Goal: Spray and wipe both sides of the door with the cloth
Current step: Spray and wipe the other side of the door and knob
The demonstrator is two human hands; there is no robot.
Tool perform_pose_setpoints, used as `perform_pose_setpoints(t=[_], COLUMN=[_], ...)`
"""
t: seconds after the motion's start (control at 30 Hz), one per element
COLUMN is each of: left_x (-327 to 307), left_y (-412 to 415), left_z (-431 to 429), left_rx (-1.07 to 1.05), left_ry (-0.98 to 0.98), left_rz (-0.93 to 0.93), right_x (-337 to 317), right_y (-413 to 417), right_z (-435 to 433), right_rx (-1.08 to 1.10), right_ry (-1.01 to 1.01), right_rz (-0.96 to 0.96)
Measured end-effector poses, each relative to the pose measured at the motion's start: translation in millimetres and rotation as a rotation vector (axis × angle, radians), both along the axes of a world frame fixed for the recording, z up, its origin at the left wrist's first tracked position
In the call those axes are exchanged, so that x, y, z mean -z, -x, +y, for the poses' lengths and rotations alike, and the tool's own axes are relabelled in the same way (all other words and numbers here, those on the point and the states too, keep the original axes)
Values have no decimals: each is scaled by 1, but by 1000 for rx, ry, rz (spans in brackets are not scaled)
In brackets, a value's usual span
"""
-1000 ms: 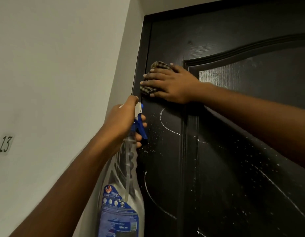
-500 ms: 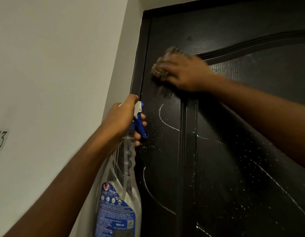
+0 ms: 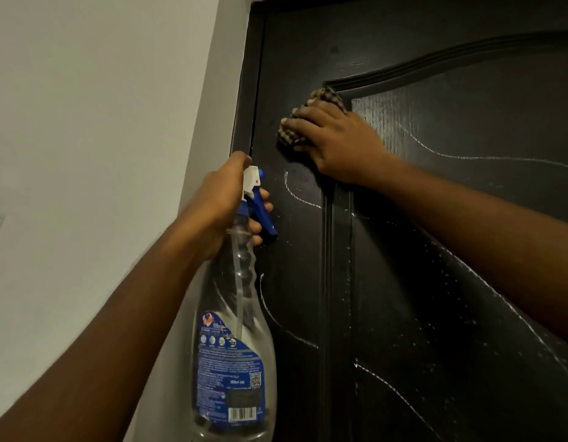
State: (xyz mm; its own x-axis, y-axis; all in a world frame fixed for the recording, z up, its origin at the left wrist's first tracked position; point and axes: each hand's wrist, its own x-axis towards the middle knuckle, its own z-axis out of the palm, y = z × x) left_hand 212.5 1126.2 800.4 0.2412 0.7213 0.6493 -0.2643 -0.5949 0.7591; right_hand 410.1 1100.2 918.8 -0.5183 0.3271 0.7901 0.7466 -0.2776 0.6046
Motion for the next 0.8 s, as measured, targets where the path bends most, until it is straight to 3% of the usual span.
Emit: perform_pose_setpoints(t=[0.1,0.37,0.6,0.7,0.8], left_x=[-2,-31,-57,-60,-59], left_y=[-7,-30,-60,-64,-64], left_z=[-6,-28,-44,-42,-34], left_rx=[64,223,160,165,159], left_ry=[-41,-99,-209,-207,-177], left_rz=[-9,-55,19,43,-22], right_x=[1,20,27,10,-16], right_y=[-8,-57,-87,-89,-85], right_z=[-3,-44,-81,-85,-74], right_rx=[-48,-533,-482,-413,-211], right_ry=[-102,-411,-578,-555,-459], right_rz=[62,454,463,468,516])
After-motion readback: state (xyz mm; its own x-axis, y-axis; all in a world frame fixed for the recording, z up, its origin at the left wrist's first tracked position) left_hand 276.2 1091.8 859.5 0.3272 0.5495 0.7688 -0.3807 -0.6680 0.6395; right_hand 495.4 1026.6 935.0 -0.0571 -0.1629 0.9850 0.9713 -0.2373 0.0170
